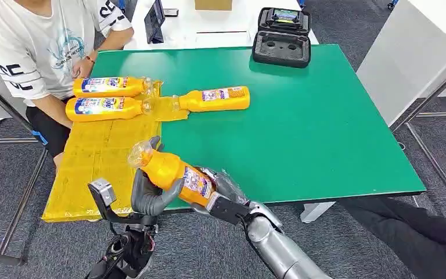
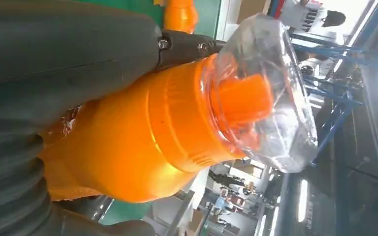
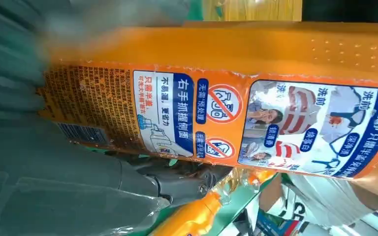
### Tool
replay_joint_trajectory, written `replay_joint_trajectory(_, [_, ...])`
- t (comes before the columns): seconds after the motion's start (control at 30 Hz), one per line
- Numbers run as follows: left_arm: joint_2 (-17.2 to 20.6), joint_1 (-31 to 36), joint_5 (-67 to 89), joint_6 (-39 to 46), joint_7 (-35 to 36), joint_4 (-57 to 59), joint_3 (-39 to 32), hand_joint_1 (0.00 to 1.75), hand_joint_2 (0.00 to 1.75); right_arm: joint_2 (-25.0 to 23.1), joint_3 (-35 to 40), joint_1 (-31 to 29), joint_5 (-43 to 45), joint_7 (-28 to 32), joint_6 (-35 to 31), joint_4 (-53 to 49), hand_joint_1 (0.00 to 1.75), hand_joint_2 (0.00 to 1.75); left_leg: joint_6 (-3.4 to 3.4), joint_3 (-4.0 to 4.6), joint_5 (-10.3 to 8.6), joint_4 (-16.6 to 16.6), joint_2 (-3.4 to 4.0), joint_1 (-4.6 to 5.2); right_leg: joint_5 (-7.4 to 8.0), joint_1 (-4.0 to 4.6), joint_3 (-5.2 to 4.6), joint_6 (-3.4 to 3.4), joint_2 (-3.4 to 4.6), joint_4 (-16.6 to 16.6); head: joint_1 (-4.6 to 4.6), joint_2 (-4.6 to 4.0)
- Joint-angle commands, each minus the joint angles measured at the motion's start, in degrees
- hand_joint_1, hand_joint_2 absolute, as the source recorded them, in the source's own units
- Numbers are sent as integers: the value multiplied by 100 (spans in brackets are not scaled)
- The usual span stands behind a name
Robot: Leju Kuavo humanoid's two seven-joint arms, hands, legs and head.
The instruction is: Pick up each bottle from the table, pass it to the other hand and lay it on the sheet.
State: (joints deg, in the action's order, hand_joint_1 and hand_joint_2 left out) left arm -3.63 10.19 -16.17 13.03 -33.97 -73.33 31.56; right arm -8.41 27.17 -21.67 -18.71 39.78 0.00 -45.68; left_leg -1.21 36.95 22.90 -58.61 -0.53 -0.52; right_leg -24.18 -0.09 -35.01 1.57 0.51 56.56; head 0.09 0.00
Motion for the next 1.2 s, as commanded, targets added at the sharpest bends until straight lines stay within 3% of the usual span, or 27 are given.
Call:
replay_joint_trajectory(0.03, [109, 282, 23, 22, 132, 591, 235, 0, 175, 7, 174, -147, -19, -22, 24, 292, 175, 175, 4, -35, 10, 10, 5, 2, -10, -1, 33, -1, -3, -8, 0, 0])
replay_joint_trajectory(0.47, [132, 260, -234, -300, 236, 684, 209, 3, 175, -18, 188, -211, -149, -117, 40, 449, 175, 175, 3, -29, 9, 8, 5, 3, -8, -1, 26, -2, -1, -6, -2, 0])
replay_joint_trajectory(0.5, [127, 250, -286, -378, 153, 606, 209, 51, 175, -16, 218, -220, -213, -132, -7, 465, 175, 175, 4, -40, 13, 10, 7, 3, -12, -1, 38, -2, -1, -8, 0, 0])
replay_joint_trajectory(0.53, [125, 242, -347, -438, 178, 573, 220, 164, 175, -24, 200, -227, -213, -132, 5, 490, 175, 175, 3, -24, 9, 5, 6, 1, -7, 0, 23, -1, 0, -5, -2, 0])
replay_joint_trajectory(0.57, [147, 243, -382, -542, 153, 516, 282, 175, 175, -32, 191, -241, -234, -136, 5, 518, 175, 175, 4, -36, 13, 8, 9, 3, -11, -2, 33, -1, 1, -6, -2, 0])
replay_joint_trajectory(1.2, [100, 203, -803, -806, 19, 286, 204, 175, 175, -28, 183, -267, -473, -206, -38, 627, 175, 175, 3, -35, 13, 6, 2, 1, -13, 0, 35, -1, -7, -6, 0, 0])
